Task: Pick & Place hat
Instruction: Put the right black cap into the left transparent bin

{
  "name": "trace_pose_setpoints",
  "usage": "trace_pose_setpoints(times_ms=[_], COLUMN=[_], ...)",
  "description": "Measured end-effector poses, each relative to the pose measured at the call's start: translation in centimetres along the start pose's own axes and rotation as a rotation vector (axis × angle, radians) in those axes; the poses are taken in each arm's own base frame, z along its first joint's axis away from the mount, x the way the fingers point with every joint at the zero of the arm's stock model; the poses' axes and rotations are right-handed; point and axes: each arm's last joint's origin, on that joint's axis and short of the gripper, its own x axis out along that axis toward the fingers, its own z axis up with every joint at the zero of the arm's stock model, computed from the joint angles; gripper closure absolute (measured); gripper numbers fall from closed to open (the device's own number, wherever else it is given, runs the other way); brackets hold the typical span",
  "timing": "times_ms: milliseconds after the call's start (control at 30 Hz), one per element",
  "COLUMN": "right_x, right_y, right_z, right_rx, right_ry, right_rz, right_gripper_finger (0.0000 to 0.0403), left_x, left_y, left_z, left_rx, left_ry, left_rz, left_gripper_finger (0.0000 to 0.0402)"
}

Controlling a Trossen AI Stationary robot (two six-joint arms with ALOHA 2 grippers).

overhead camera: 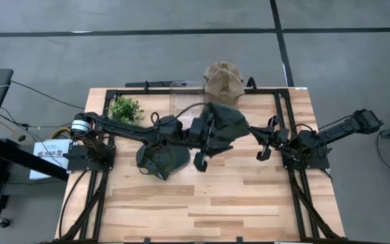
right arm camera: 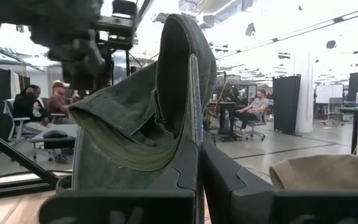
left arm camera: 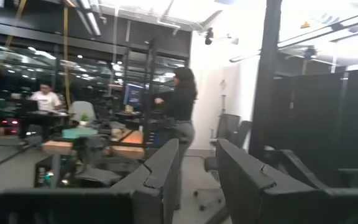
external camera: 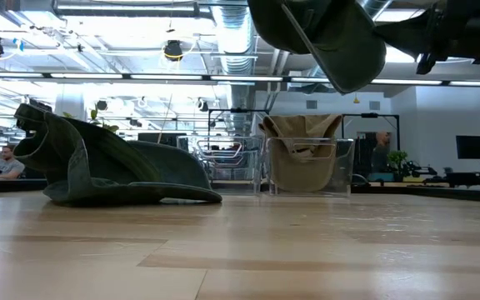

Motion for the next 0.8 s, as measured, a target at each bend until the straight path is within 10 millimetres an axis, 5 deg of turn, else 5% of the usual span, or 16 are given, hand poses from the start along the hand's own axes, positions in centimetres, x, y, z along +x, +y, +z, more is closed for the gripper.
trace_pose_setpoints(times_ms=[367,800], right_x=[0.0,0.0], right_y=[0.0,0.1], right_z=[0.1,0.1], right_rx=[0.006,0.015], right_ry=[-0.008,-0.019], right_rz=[-0.002,0.04], right_gripper_finger=[0.0403,0.0403], left_x=[1.0,0.3], left_y=[-1.7,4.5], left_z=[-4.8,-4.1], left_rx=[-0.028,0.032], left_ry=[0.061,0.012], left_rz=[-0.037,0.149], left_gripper_finger=[0.0296,0.0296])
